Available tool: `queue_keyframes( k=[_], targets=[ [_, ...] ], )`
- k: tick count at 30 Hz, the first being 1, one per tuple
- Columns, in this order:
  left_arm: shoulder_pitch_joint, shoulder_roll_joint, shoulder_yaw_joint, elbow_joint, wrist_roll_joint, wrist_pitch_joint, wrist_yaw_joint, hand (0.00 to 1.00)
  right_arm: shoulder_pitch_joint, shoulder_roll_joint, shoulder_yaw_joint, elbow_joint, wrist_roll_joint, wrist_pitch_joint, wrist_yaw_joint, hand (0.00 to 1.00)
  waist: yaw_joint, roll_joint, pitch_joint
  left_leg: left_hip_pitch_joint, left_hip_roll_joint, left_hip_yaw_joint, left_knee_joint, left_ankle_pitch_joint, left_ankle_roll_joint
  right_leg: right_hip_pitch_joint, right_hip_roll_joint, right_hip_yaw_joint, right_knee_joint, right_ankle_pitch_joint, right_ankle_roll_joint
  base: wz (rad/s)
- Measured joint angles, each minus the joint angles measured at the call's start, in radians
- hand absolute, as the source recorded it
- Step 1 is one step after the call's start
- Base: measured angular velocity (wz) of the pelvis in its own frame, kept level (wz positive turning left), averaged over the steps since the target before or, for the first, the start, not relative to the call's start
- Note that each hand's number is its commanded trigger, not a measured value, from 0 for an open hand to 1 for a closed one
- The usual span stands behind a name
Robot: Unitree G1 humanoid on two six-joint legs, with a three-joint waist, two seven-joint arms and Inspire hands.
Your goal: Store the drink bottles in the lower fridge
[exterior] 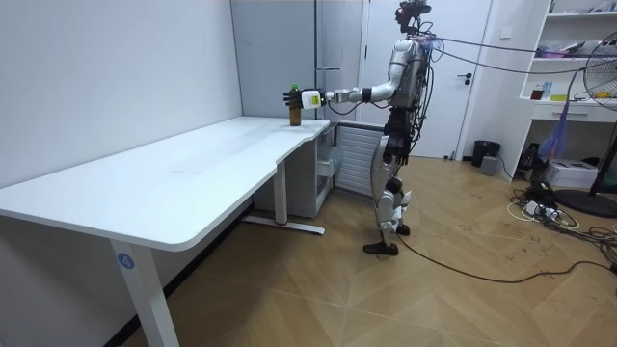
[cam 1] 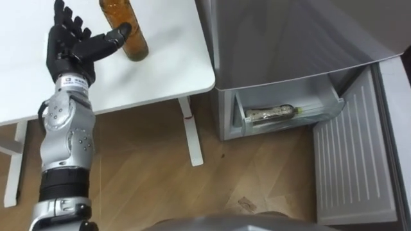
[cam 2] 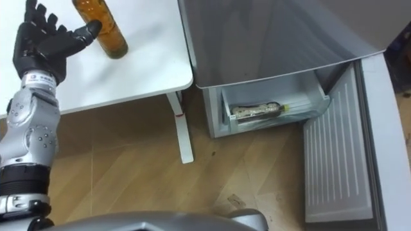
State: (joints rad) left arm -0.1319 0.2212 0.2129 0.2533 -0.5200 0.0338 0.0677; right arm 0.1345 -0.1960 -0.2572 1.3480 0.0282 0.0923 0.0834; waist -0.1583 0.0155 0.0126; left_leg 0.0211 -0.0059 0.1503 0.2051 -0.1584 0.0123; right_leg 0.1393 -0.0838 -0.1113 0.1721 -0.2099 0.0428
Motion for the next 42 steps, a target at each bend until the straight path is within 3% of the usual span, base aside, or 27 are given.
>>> queue_keyframes(
  k=[4,11,18,25,28,42],
  targets=[
    [-0.052,0.02,0.012,0.043,0.0,0.013,-0.006,0.0,0.006,0.0,0.0,0.0,-0.063,0.021,-0.005,0.0,0.0,0.005,-0.002,0.0,0.002,0.009,0.0,0.0,0.0,-0.007,0.001,0.009,0.002,0.0,0.0,-0.11],
    [-0.107,0.047,0.021,0.092,0.0,0.039,-0.015,0.0,0.009,0.0,-0.002,-0.013,-0.117,0.054,-0.008,0.0,-0.001,0.027,-0.0137,0.001,0.01,0.035,-0.002,-0.001,-0.001,-0.023,0.006,0.027,0.016,0.0,0.0,-0.1],
    [-0.118,0.073,0.025,0.093,0.001,0.052,-0.02,0.0,0.017,0.0,-0.003,-0.017,-0.145,0.063,-0.027,0.0,-0.001,0.029,-0.0128,0.0,0.011,0.038,-0.002,-0.001,-0.001,-0.026,0.006,0.029,0.017,0.0,0.0,0.0],
    [-0.12,0.074,0.028,0.093,0.002,0.069,-0.019,0.0,0.023,0.0,-0.003,-0.02,-0.157,0.075,-0.039,0.0,-0.003,0.031,-0.012,-0.005,0.011,0.038,-0.002,-0.002,-0.002,-0.032,0.006,0.03,0.018,0.0,-0.001,0.0],
    [-0.152,0.077,0.029,0.15,0.001,0.073,-0.019,0.0,0.022,0.0,-0.003,-0.02,-0.177,0.08,-0.037,0.0,-0.003,0.033,-0.0117,-0.007,0.011,0.038,-0.001,-0.002,-0.002,-0.033,0.006,0.031,0.018,0.001,-0.001,0.0],
    [-0.189,0.143,0.027,0.284,-0.002,0.091,-0.041,0.0,0.021,0.0,-0.012,-0.026,-0.187,0.084,-0.038,0.0,-0.026,0.037,-0.009,0.001,0.011,0.042,-0.002,-0.003,-0.001,-0.028,0.006,0.041,0.018,0.001,-0.001,0.0]
  ],
)
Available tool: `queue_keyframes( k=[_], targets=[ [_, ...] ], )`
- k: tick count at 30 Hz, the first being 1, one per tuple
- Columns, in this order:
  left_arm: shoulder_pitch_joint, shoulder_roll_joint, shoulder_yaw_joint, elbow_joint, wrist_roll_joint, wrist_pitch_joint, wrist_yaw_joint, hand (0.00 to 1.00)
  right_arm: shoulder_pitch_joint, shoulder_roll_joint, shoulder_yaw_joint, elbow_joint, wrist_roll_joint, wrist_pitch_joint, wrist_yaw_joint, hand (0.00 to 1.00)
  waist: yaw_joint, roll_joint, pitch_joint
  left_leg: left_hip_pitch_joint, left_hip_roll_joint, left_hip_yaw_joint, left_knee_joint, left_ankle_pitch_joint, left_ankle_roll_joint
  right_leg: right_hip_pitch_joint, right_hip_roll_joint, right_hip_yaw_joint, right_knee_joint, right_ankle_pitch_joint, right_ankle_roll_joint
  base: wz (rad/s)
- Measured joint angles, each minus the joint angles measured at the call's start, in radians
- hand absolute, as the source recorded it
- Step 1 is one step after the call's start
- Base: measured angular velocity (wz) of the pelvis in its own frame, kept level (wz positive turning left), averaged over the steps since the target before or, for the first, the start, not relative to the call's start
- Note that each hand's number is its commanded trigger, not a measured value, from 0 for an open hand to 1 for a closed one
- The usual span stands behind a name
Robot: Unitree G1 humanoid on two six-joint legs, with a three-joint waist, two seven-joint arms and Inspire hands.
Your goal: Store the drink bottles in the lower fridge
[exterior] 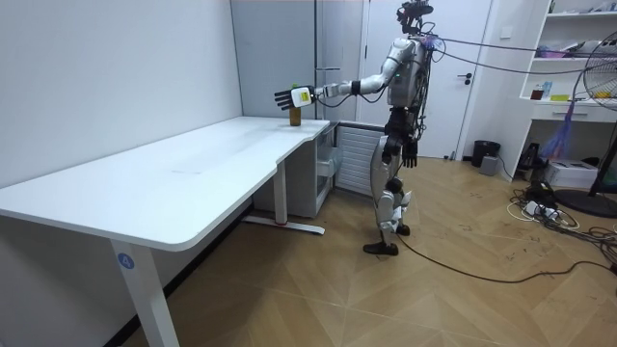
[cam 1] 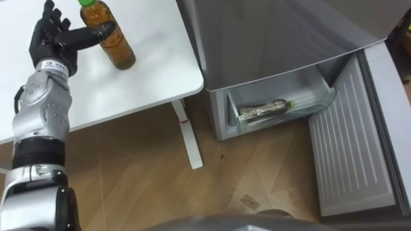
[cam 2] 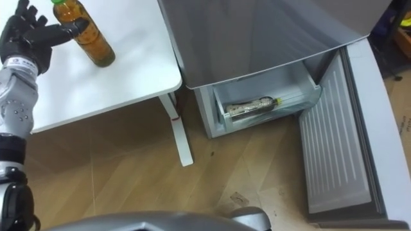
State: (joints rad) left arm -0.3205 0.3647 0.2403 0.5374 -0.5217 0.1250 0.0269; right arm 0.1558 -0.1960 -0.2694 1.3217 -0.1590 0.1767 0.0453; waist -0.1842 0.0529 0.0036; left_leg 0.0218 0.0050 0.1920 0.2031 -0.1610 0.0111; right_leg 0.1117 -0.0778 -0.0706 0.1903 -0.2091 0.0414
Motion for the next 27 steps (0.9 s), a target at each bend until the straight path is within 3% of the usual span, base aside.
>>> queue_keyframes(
  k=[5,14,18,27],
  targets=[
    [-0.002,0.003,0.0,0.006,0.0,0.001,0.0,0.0,0.0,0.0,0.0,-0.002,-0.002,0.001,0.0,0.0,-0.003,0.004,-0.0009,-0.001,0.0,0.0,0.002,-0.001,0.001,0.0,0.0,0.003,0.002,0.0,0.0,-0.01],
    [-0.082,0.009,-0.007,0.129,0.001,0.004,-0.008,0.0,-0.008,0.0,0.001,-0.002,0.001,0.021,-0.001,0.0,-0.006,0.016,-0.0063,-0.002,0.001,0.003,0.003,-0.002,0.002,-0.003,0.0,0.016,0.014,0.0,0.0,-0.01],
    [-0.084,0.009,-0.009,0.135,0.002,0.03,-0.023,0.0,-0.015,0.0,0.001,-0.003,0.003,0.023,0.0,0.0,-0.009,0.018,-0.006,-0.003,0.001,0.003,0.003,-0.002,0.002,-0.005,0.0,0.018,0.014,0.0,0.0,0.0],
    [-0.123,0.012,-0.05,0.187,0.001,0.04,-0.04,0.0,-0.052,0.0,0.002,0.006,-0.002,0.029,0.003,0.0,-0.03,0.023,-0.0016,-0.004,0.001,0.012,0.012,-0.004,0.004,-0.01,0.0,0.019,0.015,0.0,0.0,0.0]
  ],
)
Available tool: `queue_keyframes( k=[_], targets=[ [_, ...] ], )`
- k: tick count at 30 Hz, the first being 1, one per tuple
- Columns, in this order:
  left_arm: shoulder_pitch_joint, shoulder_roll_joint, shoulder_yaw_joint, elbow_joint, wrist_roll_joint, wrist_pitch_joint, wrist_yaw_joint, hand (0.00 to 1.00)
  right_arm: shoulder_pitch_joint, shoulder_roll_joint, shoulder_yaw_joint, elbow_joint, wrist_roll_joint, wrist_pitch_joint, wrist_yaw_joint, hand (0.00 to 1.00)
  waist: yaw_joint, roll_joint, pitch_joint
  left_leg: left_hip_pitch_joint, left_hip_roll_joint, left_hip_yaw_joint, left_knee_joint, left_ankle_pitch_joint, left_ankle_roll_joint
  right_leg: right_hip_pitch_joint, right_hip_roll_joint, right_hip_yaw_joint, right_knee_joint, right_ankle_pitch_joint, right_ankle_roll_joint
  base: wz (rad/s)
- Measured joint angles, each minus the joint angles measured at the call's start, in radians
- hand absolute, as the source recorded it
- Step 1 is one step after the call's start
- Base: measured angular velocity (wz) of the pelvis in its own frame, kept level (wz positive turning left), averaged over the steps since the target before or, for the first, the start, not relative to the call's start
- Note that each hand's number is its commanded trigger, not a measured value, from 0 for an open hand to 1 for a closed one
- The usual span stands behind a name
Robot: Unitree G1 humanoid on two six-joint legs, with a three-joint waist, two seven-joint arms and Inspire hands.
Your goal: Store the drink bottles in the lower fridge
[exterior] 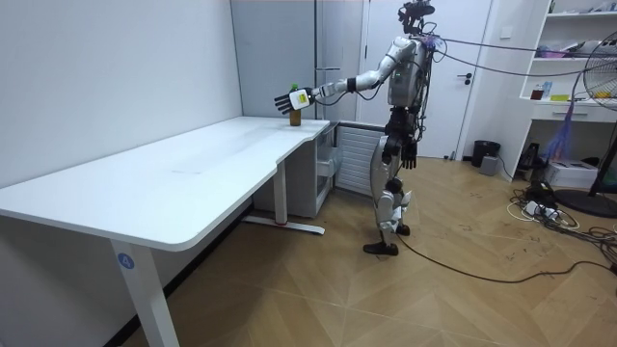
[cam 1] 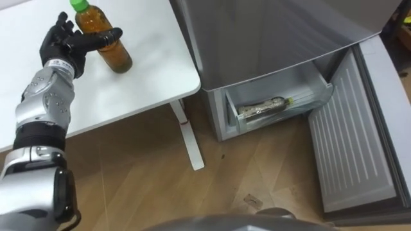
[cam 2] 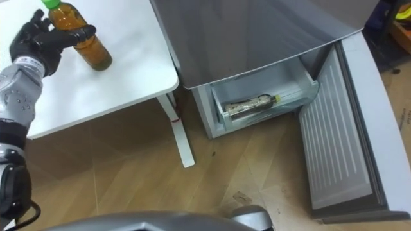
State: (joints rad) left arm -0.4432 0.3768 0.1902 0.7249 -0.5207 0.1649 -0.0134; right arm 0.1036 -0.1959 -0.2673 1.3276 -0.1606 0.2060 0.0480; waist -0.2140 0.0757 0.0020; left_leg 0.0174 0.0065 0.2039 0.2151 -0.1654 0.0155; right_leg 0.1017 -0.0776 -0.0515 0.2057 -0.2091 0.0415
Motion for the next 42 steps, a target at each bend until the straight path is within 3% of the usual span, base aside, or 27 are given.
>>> queue_keyframes(
  k=[15,17,18,25,33,42],
  targets=[
    [-0.024,-0.001,-0.014,0.001,0.004,0.006,-0.02,0.0,-0.03,0.0,0.0,0.006,-0.003,0.014,-0.004,0.0,-0.035,-0.012,0.0099,0.01,-0.002,0.013,-0.011,0.0,0.0,-0.01,0.0,0.027,-0.003,-0.002,0.003,-0.04],
    [-0.024,-0.001,-0.018,0.001,0.004,0.007,-0.02,0.93,-0.03,0.0,0.0,0.006,-0.004,0.014,-0.004,0.0,-0.038,-0.012,0.0096,0.011,-0.002,0.013,-0.012,0.0,0.0,-0.011,0.0,0.028,-0.003,-0.002,0.003,0.0],
    [-0.024,-0.001,-0.018,0.001,0.004,0.009,-0.02,1.0,-0.03,0.0,0.0,0.006,-0.004,0.014,-0.003,0.0,-0.04,-0.012,0.0095,0.011,-0.002,0.013,-0.012,0.0,0.0,-0.011,0.0,0.029,-0.002,-0.002,0.003,0.0],
    [-0.024,-0.001,-0.018,0.001,0.003,0.014,-0.02,1.0,-0.033,0.001,0.0,0.011,-0.005,0.014,-0.002,0.0,-0.042,-0.013,0.0079,0.012,-0.002,0.014,-0.013,0.0,0.0,-0.013,0.002,0.038,-0.002,-0.002,0.003,-0.03],
    [-0.024,-0.002,-0.037,0.009,0.011,0.057,-0.025,1.0,-0.033,0.003,-0.001,0.013,-0.006,0.014,-0.003,0.0,-0.051,-0.022,0.0002,0.013,-0.002,0.014,-0.011,0.0,0.0,-0.014,0.003,0.045,-0.001,-0.002,0.002,0.0],
    [-0.025,-0.003,-0.046,0.035,0.012,0.067,-0.024,1.0,-0.035,0.003,-0.001,0.014,-0.006,0.014,-0.003,0.0,-0.053,-0.016,-0.0037,0.015,0.002,0.01,-0.014,-0.001,-0.002,-0.015,0.008,0.051,0.0,0.0,-0.001,-0.03]
  ],
)
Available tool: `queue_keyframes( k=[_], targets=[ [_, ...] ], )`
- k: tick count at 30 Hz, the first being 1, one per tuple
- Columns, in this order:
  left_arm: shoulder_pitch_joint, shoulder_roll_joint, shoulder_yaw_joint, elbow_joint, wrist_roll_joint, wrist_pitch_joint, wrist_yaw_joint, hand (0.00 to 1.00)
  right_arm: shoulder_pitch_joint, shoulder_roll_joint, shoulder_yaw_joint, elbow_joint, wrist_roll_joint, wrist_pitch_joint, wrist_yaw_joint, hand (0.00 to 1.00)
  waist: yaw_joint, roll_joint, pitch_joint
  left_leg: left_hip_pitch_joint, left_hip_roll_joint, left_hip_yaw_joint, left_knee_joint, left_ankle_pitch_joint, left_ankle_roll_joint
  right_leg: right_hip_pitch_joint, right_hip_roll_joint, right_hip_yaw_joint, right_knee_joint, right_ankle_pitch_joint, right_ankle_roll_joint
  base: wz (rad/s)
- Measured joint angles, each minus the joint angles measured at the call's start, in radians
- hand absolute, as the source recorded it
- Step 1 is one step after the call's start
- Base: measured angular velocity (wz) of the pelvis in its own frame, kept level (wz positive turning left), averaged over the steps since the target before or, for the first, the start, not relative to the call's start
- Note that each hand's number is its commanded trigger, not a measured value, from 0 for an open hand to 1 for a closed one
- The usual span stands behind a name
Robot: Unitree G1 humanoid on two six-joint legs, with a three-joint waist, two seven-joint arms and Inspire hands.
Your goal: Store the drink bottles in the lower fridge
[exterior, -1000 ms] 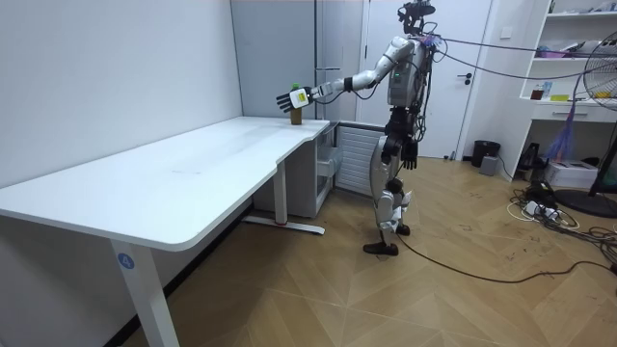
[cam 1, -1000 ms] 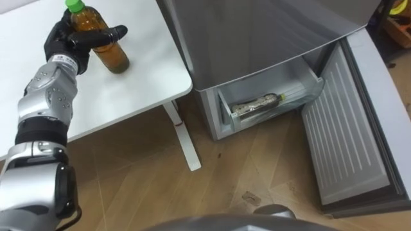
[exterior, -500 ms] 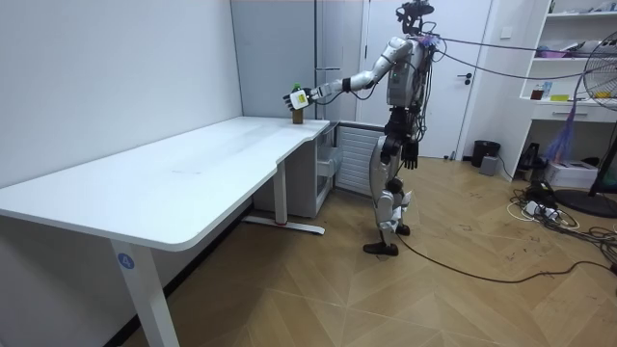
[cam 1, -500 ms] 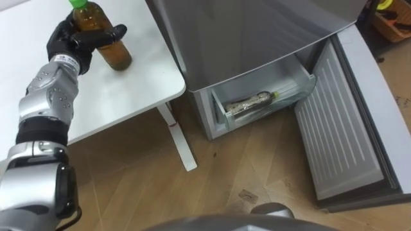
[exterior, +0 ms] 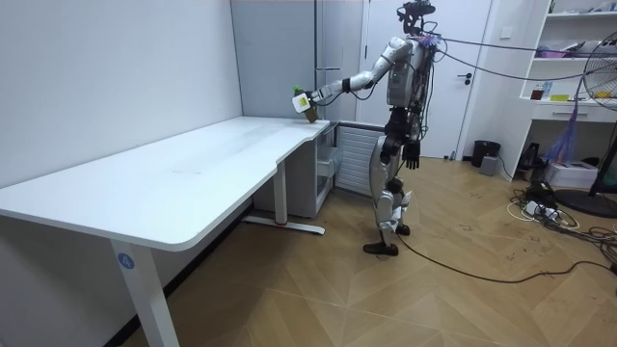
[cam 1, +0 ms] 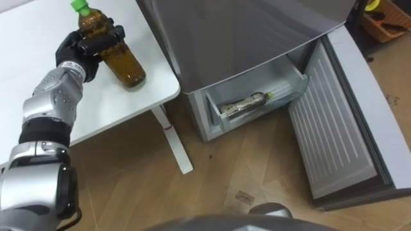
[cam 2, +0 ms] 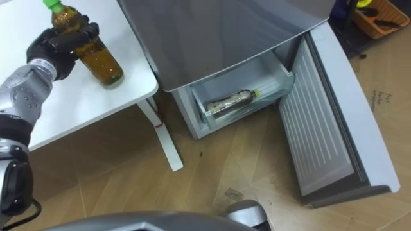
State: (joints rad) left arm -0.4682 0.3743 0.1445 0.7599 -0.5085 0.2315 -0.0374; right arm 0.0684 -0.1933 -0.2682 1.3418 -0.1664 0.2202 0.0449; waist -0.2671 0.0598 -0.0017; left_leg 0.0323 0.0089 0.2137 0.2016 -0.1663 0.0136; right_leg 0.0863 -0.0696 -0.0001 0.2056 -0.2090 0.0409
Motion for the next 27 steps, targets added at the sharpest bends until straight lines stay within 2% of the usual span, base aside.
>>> queue_keyframes(
  k=[12,17,21,25,27],
  targets=[
    [0.0,0.0,0.0,0.0,-0.011,0.009,0.001,1.0,-0.004,0.0,0.001,-0.002,0.0,-0.001,0.0,0.0,0.002,-0.003,0.0012,-0.015,0.0,-0.002,0.002,0.0,-0.001,-0.007,0.001,-0.003,-0.001,0.0,0.0,0.0],
    [0.0,0.0,0.0,-0.014,-0.01,0.009,-0.001,1.0,-0.006,0.0,0.011,-0.002,0.0,-0.001,0.001,0.0,0.008,0.0,-0.0013,-0.03,0.001,-0.004,0.004,-0.001,-0.001,-0.021,0.001,-0.008,0.0,0.001,-0.001,0.0],
    [0.001,-0.011,0.0,-0.035,-0.012,0.009,0.0,1.0,-0.007,0.0,0.012,-0.007,0.002,-0.001,-0.001,0.0,0.029,0.001,-0.0017,-0.029,0.0,-0.012,0.003,0.0,-0.001,-0.02,0.001,-0.01,0.0,0.001,-0.002,0.0],
    [0.006,-0.013,0.0,-0.078,-0.011,0.008,-0.003,1.0,-0.012,0.0,0.019,-0.015,0.008,-0.013,-0.004,0.0,0.034,0.001,-0.0017,-0.03,-0.001,-0.033,0.004,0.0,-0.001,-0.011,0.0,-0.032,0.0,0.001,-0.002,0.14],
    [0.036,-0.015,-0.003,-0.14,-0.012,0.005,-0.016,1.0,-0.018,-0.001,0.047,-0.016,0.012,-0.023,-0.01,0.0,0.055,0.002,-0.0021,-0.029,-0.001,-0.035,0.004,0.0,-0.002,-0.008,0.0,-0.037,0.0,0.001,-0.002,0.02]
  ],
)
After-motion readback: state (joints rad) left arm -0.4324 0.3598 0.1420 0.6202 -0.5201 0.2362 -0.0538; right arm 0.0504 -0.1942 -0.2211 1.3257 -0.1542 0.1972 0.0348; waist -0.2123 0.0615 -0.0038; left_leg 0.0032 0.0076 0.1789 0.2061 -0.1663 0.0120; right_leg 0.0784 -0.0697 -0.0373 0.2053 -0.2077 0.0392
